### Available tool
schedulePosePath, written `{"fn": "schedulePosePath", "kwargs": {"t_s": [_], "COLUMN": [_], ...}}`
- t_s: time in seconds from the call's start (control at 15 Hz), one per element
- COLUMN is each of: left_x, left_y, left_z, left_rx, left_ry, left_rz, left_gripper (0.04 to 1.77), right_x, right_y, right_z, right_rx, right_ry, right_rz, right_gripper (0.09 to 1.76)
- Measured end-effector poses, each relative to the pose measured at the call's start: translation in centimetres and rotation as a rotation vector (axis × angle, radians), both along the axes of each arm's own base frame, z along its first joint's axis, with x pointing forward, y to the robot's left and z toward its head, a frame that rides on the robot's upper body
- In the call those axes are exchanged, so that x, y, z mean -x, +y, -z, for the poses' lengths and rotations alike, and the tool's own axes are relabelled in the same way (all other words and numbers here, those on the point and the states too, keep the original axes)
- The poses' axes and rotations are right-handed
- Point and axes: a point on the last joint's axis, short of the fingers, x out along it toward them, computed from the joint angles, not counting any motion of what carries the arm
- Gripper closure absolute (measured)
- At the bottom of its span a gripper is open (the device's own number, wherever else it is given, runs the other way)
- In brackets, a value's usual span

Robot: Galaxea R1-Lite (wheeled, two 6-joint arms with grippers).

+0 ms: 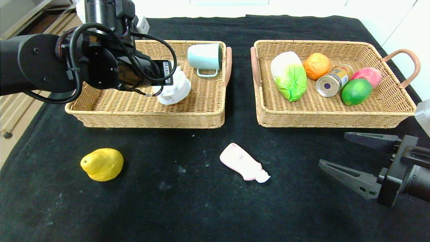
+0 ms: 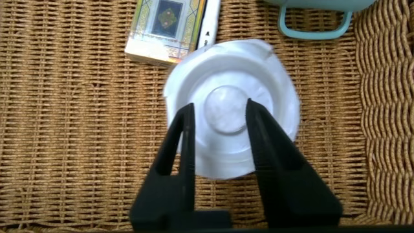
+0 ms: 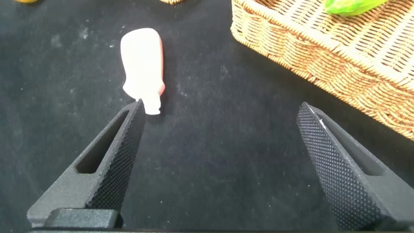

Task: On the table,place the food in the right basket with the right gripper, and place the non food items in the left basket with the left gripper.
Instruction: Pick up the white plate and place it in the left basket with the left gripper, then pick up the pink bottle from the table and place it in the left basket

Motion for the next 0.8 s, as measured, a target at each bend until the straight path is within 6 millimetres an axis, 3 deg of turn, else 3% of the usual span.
{"fn": "schedulePosePath", "kwargs": {"t_s": [0.33,0.8], "left_x": [0.2,2.9], "left_y": [0.0,-0.9], "left_z": [-0.1,0.3], "left_rx": [0.001,-0.001], "left_ry": [-0.001,0.035], "left_rz": [0.002,0.039], "left_gripper": [0.64,0.32], "right_x": [-0.1,-0.2], "right_y": [0.0,0.1], "right_z": [0.1,0.2], "right_rx": [0.002,0.004], "right_ry": [0.006,0.009], "right_rz": [0.0,0.0], "right_gripper": [0.14,0.14]}}
